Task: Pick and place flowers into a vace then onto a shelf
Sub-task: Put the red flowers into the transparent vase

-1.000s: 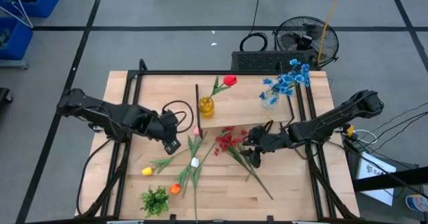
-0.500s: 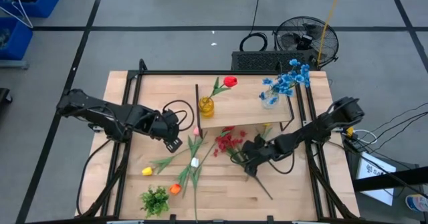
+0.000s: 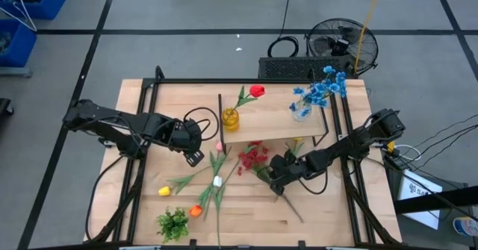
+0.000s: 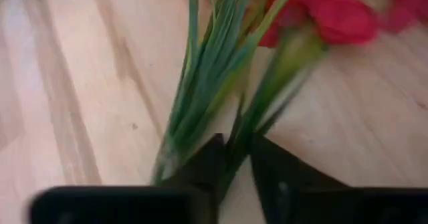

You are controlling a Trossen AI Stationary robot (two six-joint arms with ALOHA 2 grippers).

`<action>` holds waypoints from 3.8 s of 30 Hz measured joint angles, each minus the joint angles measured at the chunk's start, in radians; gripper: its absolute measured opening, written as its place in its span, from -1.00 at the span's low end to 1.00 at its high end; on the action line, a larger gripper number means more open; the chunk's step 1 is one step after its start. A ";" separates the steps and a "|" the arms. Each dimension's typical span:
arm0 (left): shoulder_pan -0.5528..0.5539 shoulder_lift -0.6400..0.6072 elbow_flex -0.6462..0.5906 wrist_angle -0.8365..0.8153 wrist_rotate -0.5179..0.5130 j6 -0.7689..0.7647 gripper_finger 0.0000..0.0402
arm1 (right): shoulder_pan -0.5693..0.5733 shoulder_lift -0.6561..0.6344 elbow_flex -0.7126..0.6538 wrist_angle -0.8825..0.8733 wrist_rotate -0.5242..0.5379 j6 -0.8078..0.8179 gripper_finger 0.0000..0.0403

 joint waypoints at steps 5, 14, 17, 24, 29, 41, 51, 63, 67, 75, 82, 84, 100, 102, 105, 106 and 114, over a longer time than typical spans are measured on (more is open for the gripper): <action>-0.003 0.000 0.000 0.009 0.000 0.009 -0.22 | 0.017 -0.072 -0.006 0.007 -0.044 0.023 -0.95; -0.029 0.000 0.000 0.009 0.004 0.016 -0.22 | 0.057 -0.405 -0.004 0.071 -0.011 -0.095 -0.99; -0.037 0.000 0.000 0.009 0.003 0.016 -0.22 | 0.071 -0.533 -0.003 0.102 0.039 -0.185 -0.99; -0.051 0.000 0.000 0.009 0.001 0.016 -0.22 | 0.126 -0.761 -0.002 0.457 0.145 -0.758 -1.00; -0.052 0.000 0.001 0.009 -0.008 0.016 -0.22 | 0.158 -0.834 -0.002 0.644 0.179 -1.285 -1.00; -0.052 0.000 0.001 0.009 -0.008 0.010 -0.22 | 0.167 -0.854 -0.002 0.812 0.433 -1.868 -1.00; -0.052 0.000 0.001 0.010 -0.019 0.012 -0.22 | 0.167 -0.860 -0.002 0.883 0.436 -2.067 -1.00; -0.052 0.000 0.001 0.010 -0.020 0.013 -0.22 | 0.166 -0.859 -0.001 0.814 0.564 -2.081 -1.00; -0.052 0.000 0.001 0.010 -0.033 0.013 -0.22 | 0.165 -0.860 -0.020 0.787 0.616 -2.023 -1.00; -0.052 0.000 0.001 0.010 -0.033 0.014 -0.22 | 0.165 -0.859 -0.107 0.950 0.610 -1.999 -1.00; -0.052 0.000 0.001 0.010 -0.033 0.016 -0.22 | 0.165 -0.861 -0.126 1.116 0.538 -2.058 -1.00; -0.052 0.000 0.001 0.010 -0.033 0.016 -0.22 | 0.165 -0.859 -0.126 1.115 0.540 -2.059 -1.00; -0.052 0.000 0.001 0.010 -0.034 0.015 -0.22 | 0.165 -0.860 -0.165 1.111 0.809 -2.007 -0.97; -0.052 0.000 0.001 0.010 -0.034 0.010 -0.22 | 0.165 -0.859 -0.166 1.113 0.862 -1.989 -0.93; -0.052 0.000 0.001 0.010 -0.034 0.007 -0.22 | 0.165 -0.860 -0.166 1.116 0.969 -1.968 -0.83; -0.052 0.000 0.001 0.010 -0.034 0.007 -0.22 | 0.165 -0.860 -0.166 1.116 0.999 -1.963 -0.79; -0.052 0.000 0.001 0.010 -0.034 0.005 -0.22 | 0.165 -0.862 -0.166 1.138 1.035 -2.056 -0.47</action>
